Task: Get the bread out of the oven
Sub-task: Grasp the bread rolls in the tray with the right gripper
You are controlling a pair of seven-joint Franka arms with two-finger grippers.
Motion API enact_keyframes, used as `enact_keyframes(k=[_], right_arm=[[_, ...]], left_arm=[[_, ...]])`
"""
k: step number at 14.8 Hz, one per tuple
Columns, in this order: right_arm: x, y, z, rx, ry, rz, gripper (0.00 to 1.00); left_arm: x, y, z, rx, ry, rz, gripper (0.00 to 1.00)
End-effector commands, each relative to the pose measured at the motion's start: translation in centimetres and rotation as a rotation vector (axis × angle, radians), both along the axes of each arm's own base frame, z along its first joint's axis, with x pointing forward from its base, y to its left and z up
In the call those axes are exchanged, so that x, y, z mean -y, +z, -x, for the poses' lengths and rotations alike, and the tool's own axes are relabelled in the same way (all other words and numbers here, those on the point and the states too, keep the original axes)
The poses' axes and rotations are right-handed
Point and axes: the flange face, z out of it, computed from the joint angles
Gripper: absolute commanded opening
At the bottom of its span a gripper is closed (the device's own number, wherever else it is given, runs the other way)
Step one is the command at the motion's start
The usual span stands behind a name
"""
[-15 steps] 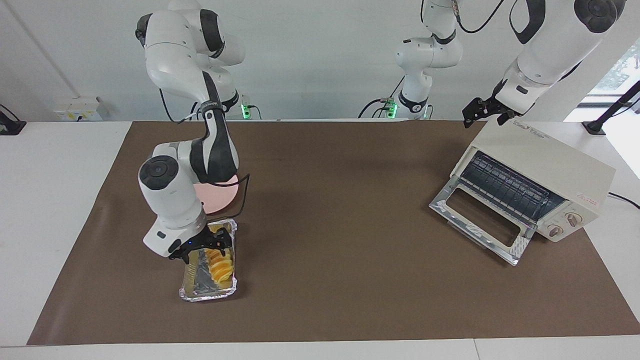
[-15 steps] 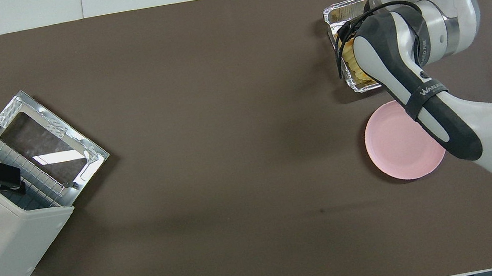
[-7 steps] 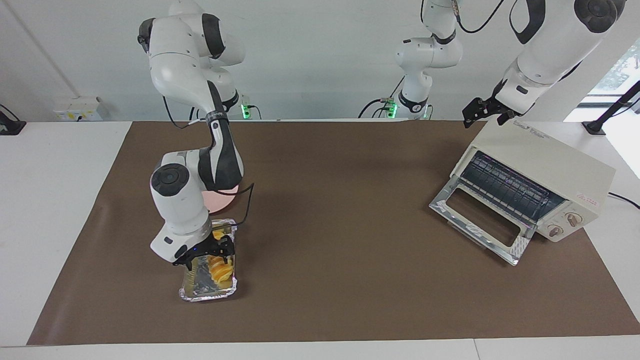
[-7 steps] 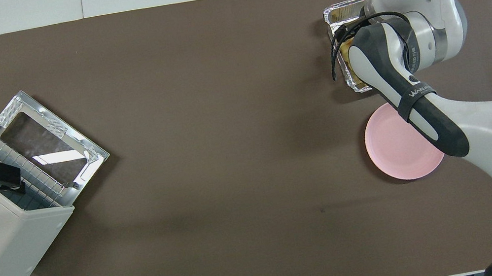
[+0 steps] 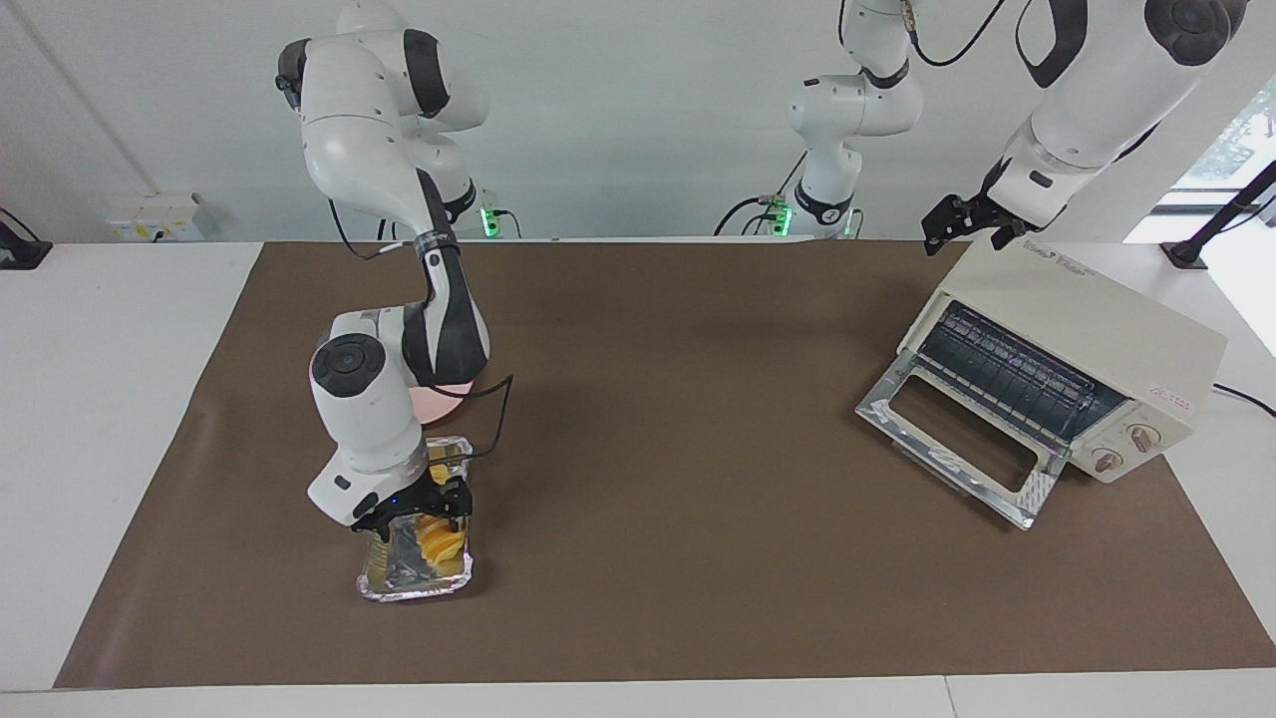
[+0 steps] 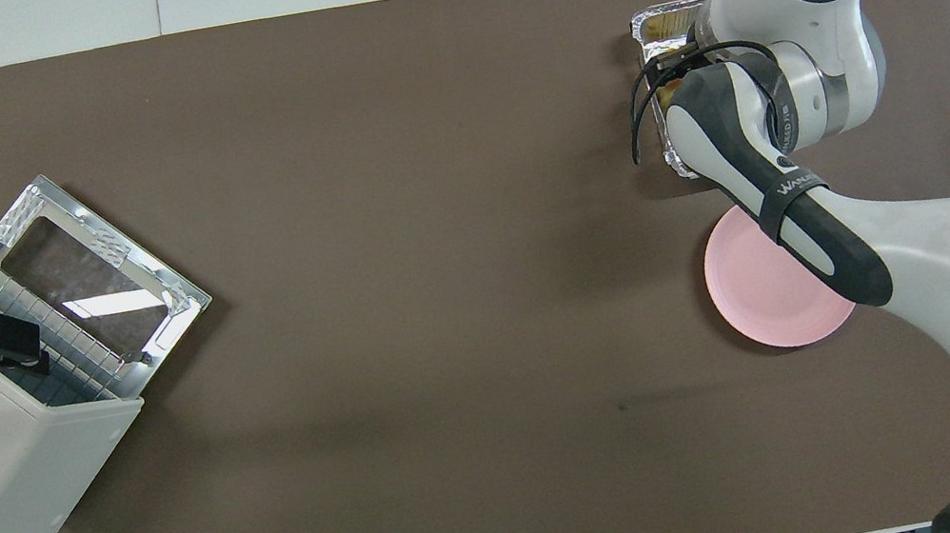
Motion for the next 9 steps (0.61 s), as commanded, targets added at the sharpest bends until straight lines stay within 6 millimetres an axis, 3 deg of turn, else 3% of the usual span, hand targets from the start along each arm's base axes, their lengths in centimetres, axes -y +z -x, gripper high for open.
enact_keyframes(k=[1,2,6,9], right_arm=[[0.1,-0.4,0.2,0.009,-0.060,-0.013,0.17],[0.2,-0.5,0.2,0.008,-0.062,-0.013,0.00],[0.5,0.8,0.2,-0.008,-0.057,-0.005,0.00],[0.7,4.2,0.2,-0.051,-0.036,0.011,0.00]], left_arm=[[-0.3,0.3,0.4,0.016,-0.003,-0.010,1.00],[-0.3,0.3,0.4,0.016,-0.003,-0.010,1.00],[-0.3,0.3,0.4,0.016,-0.003,-0.010,1.00],[-0.3,0.3,0.4,0.016,-0.003,-0.010,1.00]])
